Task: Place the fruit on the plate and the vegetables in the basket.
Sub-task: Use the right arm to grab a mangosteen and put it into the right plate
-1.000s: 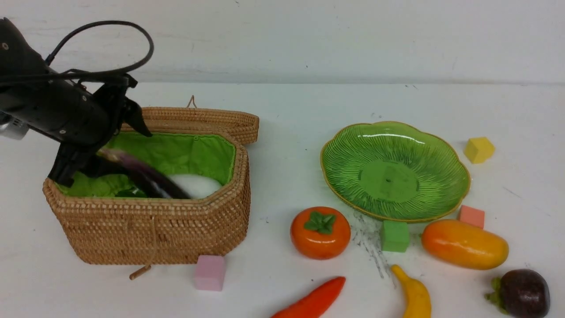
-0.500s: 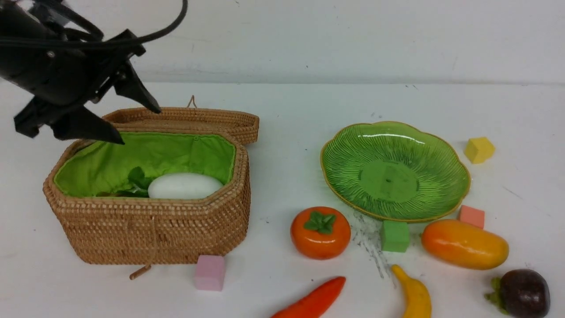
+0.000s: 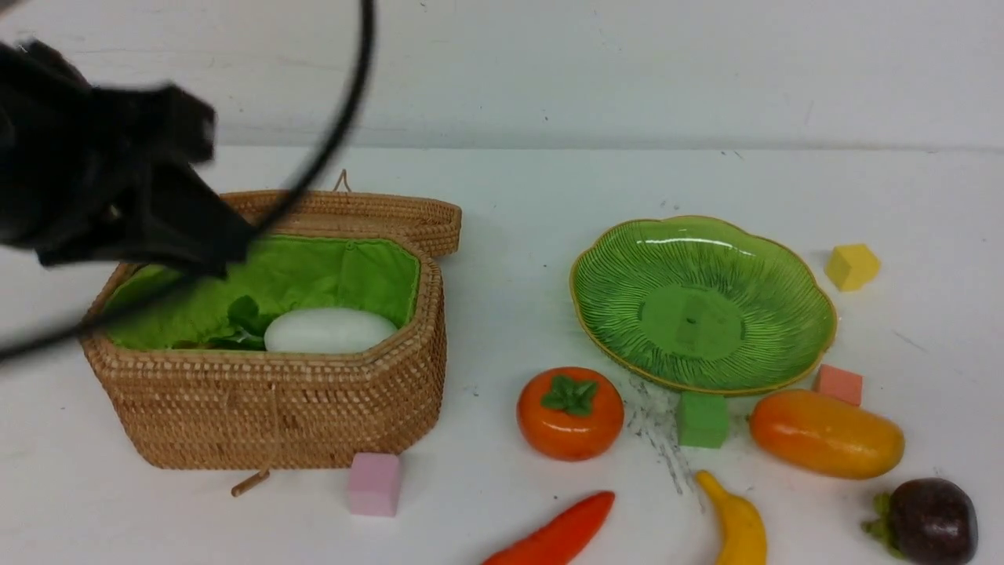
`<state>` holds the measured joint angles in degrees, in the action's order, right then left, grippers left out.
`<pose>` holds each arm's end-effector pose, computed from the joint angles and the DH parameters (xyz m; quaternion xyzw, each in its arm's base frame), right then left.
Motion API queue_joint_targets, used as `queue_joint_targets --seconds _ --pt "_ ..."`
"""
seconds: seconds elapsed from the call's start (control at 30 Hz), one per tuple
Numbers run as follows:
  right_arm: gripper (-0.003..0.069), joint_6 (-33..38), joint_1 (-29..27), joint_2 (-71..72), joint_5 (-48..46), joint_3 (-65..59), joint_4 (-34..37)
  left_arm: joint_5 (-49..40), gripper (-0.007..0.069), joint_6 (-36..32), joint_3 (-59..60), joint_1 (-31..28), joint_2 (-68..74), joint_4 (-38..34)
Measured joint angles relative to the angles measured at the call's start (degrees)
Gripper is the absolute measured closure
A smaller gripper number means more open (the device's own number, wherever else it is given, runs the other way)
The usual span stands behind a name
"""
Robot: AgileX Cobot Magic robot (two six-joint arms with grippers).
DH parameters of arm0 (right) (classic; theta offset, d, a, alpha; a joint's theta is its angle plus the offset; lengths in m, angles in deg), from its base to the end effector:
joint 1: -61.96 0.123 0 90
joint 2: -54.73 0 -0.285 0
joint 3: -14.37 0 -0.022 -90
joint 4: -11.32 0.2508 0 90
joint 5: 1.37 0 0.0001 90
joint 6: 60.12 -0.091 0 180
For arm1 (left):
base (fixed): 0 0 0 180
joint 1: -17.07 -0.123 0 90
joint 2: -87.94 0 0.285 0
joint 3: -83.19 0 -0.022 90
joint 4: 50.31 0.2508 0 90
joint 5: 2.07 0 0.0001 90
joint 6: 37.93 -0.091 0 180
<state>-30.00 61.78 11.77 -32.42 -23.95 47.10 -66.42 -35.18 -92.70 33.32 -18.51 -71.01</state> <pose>0.1189 0.0271 0.3511 -0.0782 0.7973 0.1300 0.5842 0.1977 -0.0878 0.4048 0.0887 0.9262 -0.2288 0.2863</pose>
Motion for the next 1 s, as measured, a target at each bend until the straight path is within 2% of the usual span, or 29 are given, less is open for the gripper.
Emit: queue_joint_targets --seconds 0.1,0.23,0.27,0.43,0.53,0.67,0.77,0.83,0.87,0.9,1.0 --pt "0.0414 -1.32 0.63 -4.49 -3.24 0.11 -0.62 0.24 0.0559 -0.59 4.62 6.31 -0.69 2.58" --pt "0.0414 -10.73 0.70 -12.86 -9.56 0.14 -5.96 0.01 0.0561 -0.59 8.93 12.55 -0.29 4.29" --pt "0.0414 -11.85 0.70 -13.71 -10.01 0.14 -7.38 -0.12 0.0561 -0.59 9.18 12.98 -0.19 4.36" --pt "0.0412 -29.55 0.70 -21.07 -13.42 0.18 -21.54 -1.21 0.0559 -0.59 9.89 15.16 1.49 4.61" --pt "0.0393 -36.87 0.70 -24.05 -13.89 0.29 -27.13 -2.86 0.0554 -0.63 9.96 15.16 1.98 4.82" --pt "0.0310 -40.73 0.70 -29.75 -13.86 0.29 -28.69 -3.24 0.0549 -0.76 9.96 15.16 2.52 5.08" --pt "0.0193 -42.08 0.70 -35.45 -8.93 0.29 -28.95 -3.34 0.0545 -0.76 9.96 15.16 2.52 5.22" --pt "0.0154 -42.26 0.70 -37.09 -6.91 0.29 -29.08 -3.39 0.0545 -0.76 10.01 15.16 2.52 5.22" --pt "0.0089 -42.56 0.70 -39.66 -3.94 0.34 -29.19 -3.64 0.0543 -0.76 10.01 15.16 2.52 5.26" --pt "0.0060 -42.61 0.70 -41.21 -2.38 0.34 -29.26 -3.90 0.0543 -0.76 10.01 15.16 2.52 5.26" --pt "0.0019 -42.61 0.70 -44.62 0.10 0.34 -29.36 -4.69 0.0539 -0.76 10.01 15.16 2.52 5.26"
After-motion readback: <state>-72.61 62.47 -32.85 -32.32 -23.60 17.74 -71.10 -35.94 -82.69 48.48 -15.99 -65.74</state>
